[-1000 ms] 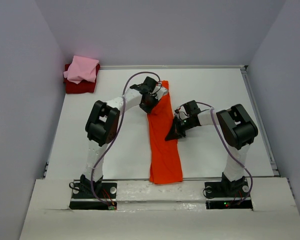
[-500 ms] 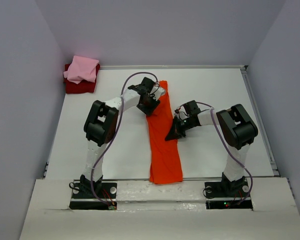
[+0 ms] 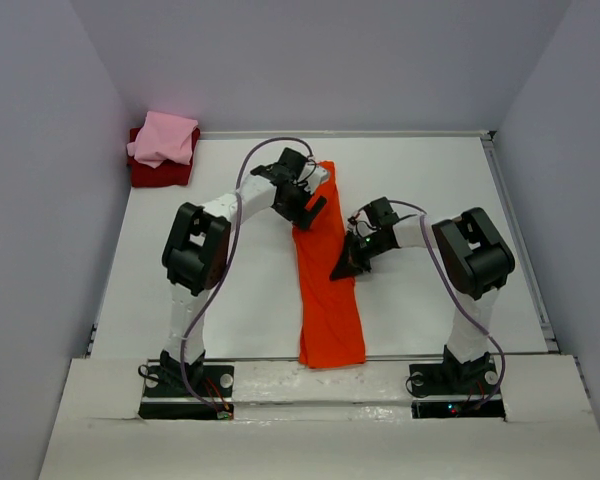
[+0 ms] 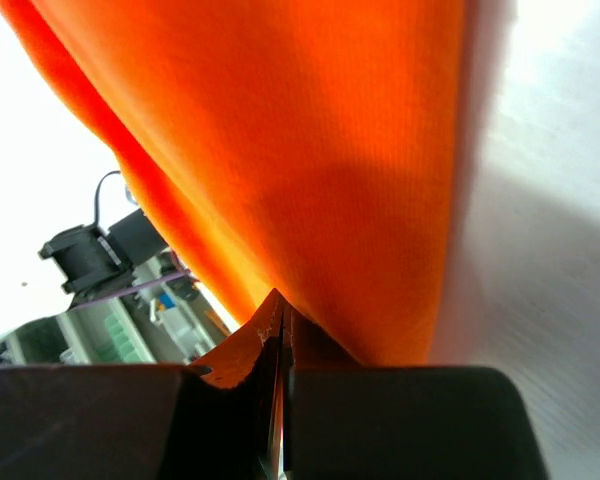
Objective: Fold and stack the t-shirts
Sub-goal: Rotate the tshirt 90 degrees
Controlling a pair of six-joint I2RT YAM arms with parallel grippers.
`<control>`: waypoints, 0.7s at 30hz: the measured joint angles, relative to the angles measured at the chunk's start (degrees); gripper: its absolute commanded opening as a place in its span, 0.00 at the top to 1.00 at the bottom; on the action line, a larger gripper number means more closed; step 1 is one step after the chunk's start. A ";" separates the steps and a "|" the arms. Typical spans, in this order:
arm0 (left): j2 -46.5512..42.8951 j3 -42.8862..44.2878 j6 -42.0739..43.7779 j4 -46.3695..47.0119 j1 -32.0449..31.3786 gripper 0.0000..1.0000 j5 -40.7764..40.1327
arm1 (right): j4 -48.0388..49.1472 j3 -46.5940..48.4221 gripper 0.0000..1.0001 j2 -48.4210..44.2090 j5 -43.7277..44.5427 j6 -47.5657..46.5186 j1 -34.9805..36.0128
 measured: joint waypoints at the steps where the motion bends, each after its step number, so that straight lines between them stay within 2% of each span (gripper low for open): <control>1: -0.68 0.00 -0.35 -0.13 0.00 0.01 0.00 | -1.03 0.83 1.00 0.00 0.00 -0.13 0.13; 8: -10.47 -0.76 -5.73 0.79 1.07 0.01 2.78 | -7.02 10.62 1.00 -0.13 0.74 -1.18 0.42; 12: -19.21 -7.41 -11.91 5.18 4.17 0.01 7.87 | -10.23 17.46 1.00 -1.66 1.03 -2.03 0.26; 15: -25.05 -14.64 -19.08 10.84 8.02 0.01 14.53 | -12.24 20.98 0.99 -3.28 1.03 -3.17 -0.42; 17: -29.35 -22.45 -26.14 16.87 11.08 0.01 19.67 | -14.36 22.18 0.96 -4.83 1.22 -4.61 -1.51; 19: -32.46 -29.92 -33.18 23.08 12.37 0.01 23.12 | -16.55 22.32 0.89 -6.25 1.68 -5.90 -2.84; 20: -33.90 -33.38 -36.96 25.42 12.39 0.01 24.52 | -17.70 22.21 0.84 -6.88 1.77 -6.64 -3.69; 21: -35.58 -37.09 -39.78 27.34 12.22 0.01 25.70 | -18.53 21.75 0.73 -7.78 1.90 -7.32 -4.76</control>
